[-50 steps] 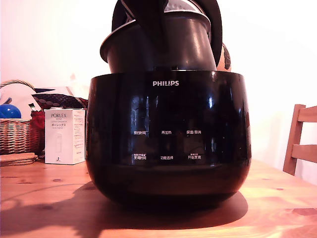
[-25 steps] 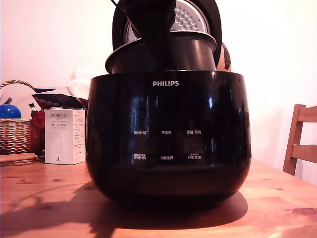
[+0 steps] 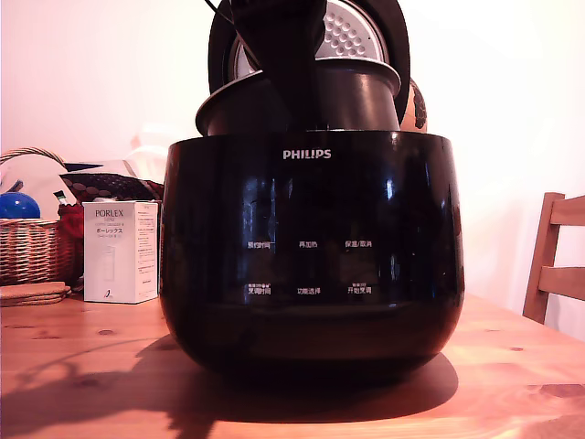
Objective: Place the pot you are holding inside the rice cooker
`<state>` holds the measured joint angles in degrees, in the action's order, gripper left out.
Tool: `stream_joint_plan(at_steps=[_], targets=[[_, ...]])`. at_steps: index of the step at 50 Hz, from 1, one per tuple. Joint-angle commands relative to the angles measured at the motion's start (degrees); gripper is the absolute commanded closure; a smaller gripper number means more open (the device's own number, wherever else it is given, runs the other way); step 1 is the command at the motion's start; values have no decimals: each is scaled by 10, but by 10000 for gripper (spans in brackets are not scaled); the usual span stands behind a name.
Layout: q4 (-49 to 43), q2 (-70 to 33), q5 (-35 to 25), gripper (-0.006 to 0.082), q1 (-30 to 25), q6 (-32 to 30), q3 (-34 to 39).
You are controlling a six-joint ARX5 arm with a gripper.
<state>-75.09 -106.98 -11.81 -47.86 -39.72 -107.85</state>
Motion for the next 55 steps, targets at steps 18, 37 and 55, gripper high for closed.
stream_joint_plan(at_steps=[18,37,55], targets=[[13,-4,-4,633,1,18,-11],[-26,-2,-2,596,1,49,-25],[-27,13,14,724,3,112,-116]])
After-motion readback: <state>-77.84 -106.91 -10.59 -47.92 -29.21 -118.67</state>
